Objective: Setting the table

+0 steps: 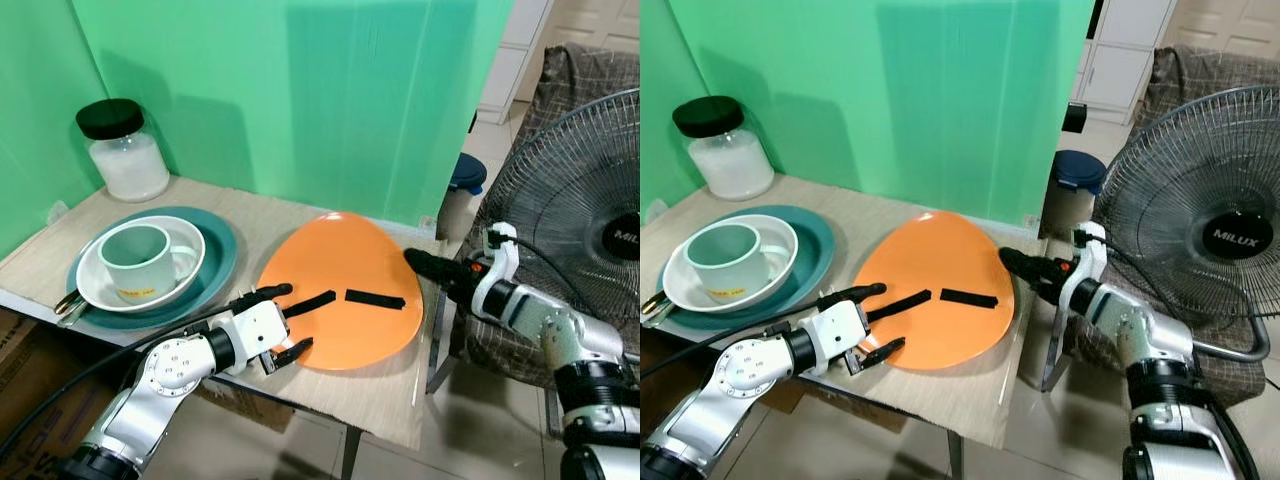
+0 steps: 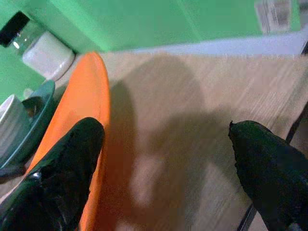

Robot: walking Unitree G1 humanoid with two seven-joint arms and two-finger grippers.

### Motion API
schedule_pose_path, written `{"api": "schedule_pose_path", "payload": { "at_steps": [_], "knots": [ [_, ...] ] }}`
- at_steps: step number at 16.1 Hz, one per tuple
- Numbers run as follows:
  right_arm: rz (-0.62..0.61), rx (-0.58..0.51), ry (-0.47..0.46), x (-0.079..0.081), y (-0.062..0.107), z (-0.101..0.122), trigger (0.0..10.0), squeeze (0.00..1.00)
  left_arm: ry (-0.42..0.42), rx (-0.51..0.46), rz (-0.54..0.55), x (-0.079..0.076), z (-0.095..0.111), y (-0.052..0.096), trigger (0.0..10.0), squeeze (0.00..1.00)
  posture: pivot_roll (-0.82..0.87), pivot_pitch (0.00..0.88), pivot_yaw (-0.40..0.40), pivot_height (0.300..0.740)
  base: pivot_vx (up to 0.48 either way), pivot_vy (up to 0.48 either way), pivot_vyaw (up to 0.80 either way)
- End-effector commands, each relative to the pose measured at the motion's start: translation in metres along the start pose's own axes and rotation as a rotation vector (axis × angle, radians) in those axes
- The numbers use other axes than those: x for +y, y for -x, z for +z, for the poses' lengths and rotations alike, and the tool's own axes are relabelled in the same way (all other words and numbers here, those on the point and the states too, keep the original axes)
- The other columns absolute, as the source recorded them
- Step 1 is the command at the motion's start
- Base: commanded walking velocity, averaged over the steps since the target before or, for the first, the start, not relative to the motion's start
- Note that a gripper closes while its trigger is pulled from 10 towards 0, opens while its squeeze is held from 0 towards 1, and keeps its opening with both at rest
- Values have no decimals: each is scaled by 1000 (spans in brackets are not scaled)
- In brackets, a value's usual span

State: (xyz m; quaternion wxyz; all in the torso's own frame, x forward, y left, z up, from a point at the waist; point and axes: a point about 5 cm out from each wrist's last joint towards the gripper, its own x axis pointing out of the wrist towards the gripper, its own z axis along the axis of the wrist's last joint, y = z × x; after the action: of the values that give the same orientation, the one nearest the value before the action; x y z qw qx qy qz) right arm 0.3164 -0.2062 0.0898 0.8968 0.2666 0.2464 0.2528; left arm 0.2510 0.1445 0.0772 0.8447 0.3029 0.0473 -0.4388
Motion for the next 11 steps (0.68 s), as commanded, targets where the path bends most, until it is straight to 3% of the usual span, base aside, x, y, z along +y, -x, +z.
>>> {"api": "schedule_pose_path", "payload": {
  "at_steps": [1,2,4,6,9,10,11],
  "knots": [
    [5,81,21,0,-1,-2,10000,1000,18,97,-59,-16,-18,0,10000,1000,-7,0,-27,740,0,0,0],
    [-6,116,40,-2,-1,-5,10000,0,19,97,-57,-16,-18,0,10000,1000,-6,0,-29,740,0,0,0],
    [56,154,-5,3,0,-7,10000,0,20,98,-50,-16,-18,0,10000,1000,-4,0,-33,740,0,0,0],
    [205,157,-74,19,2,-2,10000,0,19,96,-50,-16,-19,0,10000,1000,-3,0,-36,740,0,0,0],
    [233,232,-81,22,3,-10,10000,0,21,93,-47,-16,-18,-1,10000,1000,-3,0,-36,740,0,0,0],
    [208,270,-77,20,4,-15,3294,0,20,90,-46,-15,-17,-2,10000,1000,-1,0,-38,740,0,0,0],
    [210,280,-80,20,5,-17,3294,0,19,88,-46,-15,-17,-2,10000,1000,-1,0,-38,740,0,0,0]
  ]
}}
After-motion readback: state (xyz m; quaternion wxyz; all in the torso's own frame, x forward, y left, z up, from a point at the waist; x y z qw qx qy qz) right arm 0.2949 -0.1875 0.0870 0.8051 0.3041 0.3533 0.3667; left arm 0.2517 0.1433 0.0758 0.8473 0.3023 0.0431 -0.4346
